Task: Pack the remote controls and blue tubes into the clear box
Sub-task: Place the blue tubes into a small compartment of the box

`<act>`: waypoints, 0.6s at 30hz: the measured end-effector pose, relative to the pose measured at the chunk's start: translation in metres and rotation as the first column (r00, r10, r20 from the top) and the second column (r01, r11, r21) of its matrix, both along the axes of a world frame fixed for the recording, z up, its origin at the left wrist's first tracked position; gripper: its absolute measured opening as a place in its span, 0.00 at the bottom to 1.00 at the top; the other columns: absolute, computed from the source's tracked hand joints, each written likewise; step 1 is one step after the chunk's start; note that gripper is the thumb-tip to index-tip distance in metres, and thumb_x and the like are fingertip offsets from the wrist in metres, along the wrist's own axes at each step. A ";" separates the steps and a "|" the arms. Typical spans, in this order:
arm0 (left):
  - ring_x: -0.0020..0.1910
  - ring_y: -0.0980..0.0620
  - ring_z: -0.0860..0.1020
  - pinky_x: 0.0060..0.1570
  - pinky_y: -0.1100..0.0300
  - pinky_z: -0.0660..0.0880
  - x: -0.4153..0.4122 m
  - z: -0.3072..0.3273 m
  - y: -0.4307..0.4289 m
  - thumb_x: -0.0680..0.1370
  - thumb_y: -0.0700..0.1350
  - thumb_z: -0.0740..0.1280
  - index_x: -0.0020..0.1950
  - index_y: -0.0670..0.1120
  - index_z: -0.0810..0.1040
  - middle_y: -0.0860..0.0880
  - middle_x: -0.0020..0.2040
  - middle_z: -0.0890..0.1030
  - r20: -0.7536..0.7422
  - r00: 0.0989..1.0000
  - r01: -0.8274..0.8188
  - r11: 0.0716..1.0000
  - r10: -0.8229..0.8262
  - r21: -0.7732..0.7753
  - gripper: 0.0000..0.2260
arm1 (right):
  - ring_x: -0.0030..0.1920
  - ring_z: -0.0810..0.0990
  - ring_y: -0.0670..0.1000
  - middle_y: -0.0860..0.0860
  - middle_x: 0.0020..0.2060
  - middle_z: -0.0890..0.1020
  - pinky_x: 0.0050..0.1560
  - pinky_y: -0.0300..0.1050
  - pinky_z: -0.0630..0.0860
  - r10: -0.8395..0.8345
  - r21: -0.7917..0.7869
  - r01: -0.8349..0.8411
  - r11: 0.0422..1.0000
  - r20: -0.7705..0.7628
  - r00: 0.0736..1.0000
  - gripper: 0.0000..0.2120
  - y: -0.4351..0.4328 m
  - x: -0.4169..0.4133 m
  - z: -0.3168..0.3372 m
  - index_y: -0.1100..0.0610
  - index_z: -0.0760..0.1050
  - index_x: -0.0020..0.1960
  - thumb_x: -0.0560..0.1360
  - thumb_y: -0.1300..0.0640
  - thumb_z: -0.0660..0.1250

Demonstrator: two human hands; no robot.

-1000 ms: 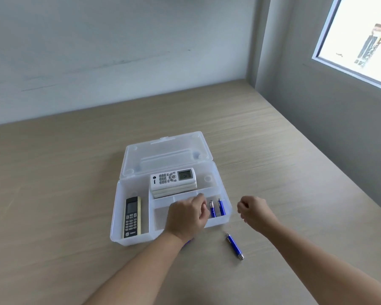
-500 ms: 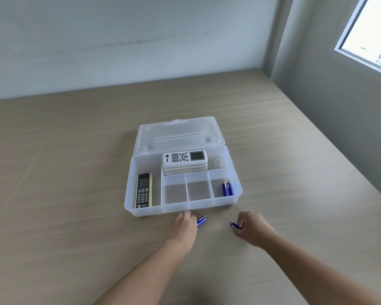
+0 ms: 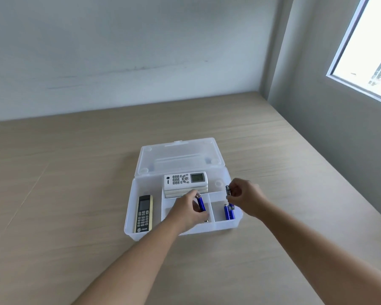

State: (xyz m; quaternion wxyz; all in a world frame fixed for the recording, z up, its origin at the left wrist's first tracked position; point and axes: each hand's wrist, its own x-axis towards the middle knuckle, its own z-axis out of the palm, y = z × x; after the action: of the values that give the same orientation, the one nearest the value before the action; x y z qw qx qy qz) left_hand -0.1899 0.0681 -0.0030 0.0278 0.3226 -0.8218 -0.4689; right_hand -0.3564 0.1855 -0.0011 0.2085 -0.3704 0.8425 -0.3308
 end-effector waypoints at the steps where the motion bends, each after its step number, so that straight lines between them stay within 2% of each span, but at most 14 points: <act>1: 0.33 0.50 0.82 0.34 0.58 0.78 -0.006 0.003 -0.005 0.67 0.46 0.69 0.40 0.50 0.70 0.51 0.32 0.80 -0.006 1.000 -0.023 1.000 0.023 0.007 0.08 | 0.29 0.74 0.47 0.46 0.29 0.79 0.28 0.37 0.68 0.016 0.020 -0.016 1.000 0.000 1.000 0.08 -0.008 -0.001 -0.002 0.51 0.73 0.40 0.67 0.62 0.69; 4: 0.36 0.45 0.84 0.42 0.50 0.82 -0.020 0.002 -0.017 0.75 0.42 0.63 0.44 0.45 0.70 0.43 0.39 0.81 0.001 0.997 -0.082 0.996 0.082 0.025 0.03 | 0.27 0.75 0.49 0.50 0.32 0.81 0.27 0.37 0.70 0.053 0.115 -0.051 0.992 -0.009 0.999 0.08 -0.027 -0.001 -0.015 0.52 0.74 0.47 0.70 0.62 0.67; 8: 0.38 0.44 0.79 0.45 0.46 0.80 -0.028 -0.008 -0.031 0.79 0.44 0.59 0.45 0.45 0.70 0.42 0.41 0.77 0.027 0.993 -0.112 0.992 0.113 -0.049 0.04 | 0.23 0.72 0.46 0.54 0.37 0.80 0.22 0.35 0.66 0.126 0.285 -0.089 0.954 -0.111 0.986 0.04 -0.040 0.008 -0.041 0.55 0.75 0.47 0.73 0.60 0.63; 10: 0.40 0.42 0.78 0.47 0.43 0.78 -0.030 -0.014 -0.037 0.79 0.44 0.59 0.45 0.43 0.71 0.42 0.40 0.77 0.040 0.993 -0.110 0.992 0.113 -0.068 0.06 | 0.24 0.70 0.49 0.53 0.35 0.76 0.23 0.36 0.65 0.168 0.380 -0.110 0.919 -0.125 0.978 0.03 -0.044 0.010 -0.050 0.58 0.73 0.42 0.73 0.62 0.60; 12: 0.40 0.43 0.77 0.48 0.44 0.78 -0.031 -0.019 -0.040 0.78 0.43 0.59 0.45 0.40 0.72 0.43 0.40 0.77 0.052 0.993 -0.105 0.991 0.109 -0.078 0.07 | 0.24 0.67 0.49 0.51 0.30 0.70 0.22 0.37 0.62 0.166 0.456 -0.094 0.885 -0.121 0.979 0.10 -0.050 0.009 -0.054 0.58 0.66 0.33 0.72 0.66 0.60; 13: 0.39 0.45 0.76 0.47 0.46 0.78 -0.033 -0.021 -0.041 0.78 0.43 0.60 0.45 0.40 0.73 0.44 0.39 0.77 0.050 0.993 -0.102 0.992 0.106 -0.079 0.08 | 0.25 0.66 0.49 0.51 0.29 0.67 0.22 0.38 0.62 0.169 0.489 -0.089 0.868 -0.121 0.978 0.12 -0.053 0.009 -0.054 0.57 0.64 0.32 0.71 0.67 0.60; 15: 0.38 0.48 0.74 0.43 0.52 0.78 -0.035 -0.025 -0.041 0.77 0.43 0.61 0.45 0.43 0.75 0.48 0.38 0.77 0.042 0.995 -0.090 0.992 0.094 -0.089 0.06 | 0.29 0.72 0.51 0.50 0.29 0.66 0.27 0.39 0.67 0.208 0.549 -0.101 0.829 -0.136 0.968 0.09 -0.058 0.008 -0.054 0.59 0.69 0.37 0.72 0.70 0.60; 16: 0.37 0.49 0.74 0.41 0.56 0.76 -0.036 -0.026 -0.040 0.77 0.43 0.61 0.46 0.45 0.75 0.49 0.38 0.77 0.043 0.995 -0.082 0.992 0.086 -0.099 0.04 | 0.35 0.77 0.54 0.51 0.30 0.69 0.32 0.41 0.70 0.232 0.573 -0.111 0.812 -0.142 0.962 0.08 -0.059 0.010 -0.055 0.59 0.71 0.42 0.72 0.71 0.59; 18: 0.36 0.51 0.73 0.38 0.60 0.72 -0.039 -0.028 -0.039 0.77 0.43 0.63 0.50 0.46 0.75 0.50 0.39 0.76 0.047 0.996 -0.064 0.991 0.070 -0.118 0.04 | 0.48 0.81 0.58 0.56 0.40 0.78 0.39 0.43 0.71 0.277 0.601 -0.131 0.789 -0.157 0.948 0.10 -0.058 0.012 -0.057 0.60 0.71 0.39 0.72 0.73 0.58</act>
State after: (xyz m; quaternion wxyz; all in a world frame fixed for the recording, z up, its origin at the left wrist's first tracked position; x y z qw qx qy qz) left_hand -0.2285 0.0296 -0.0314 0.0412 0.3598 -0.8369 -0.4104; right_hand -0.3442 0.1270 -0.0585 0.2447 -0.4147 0.8763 0.0145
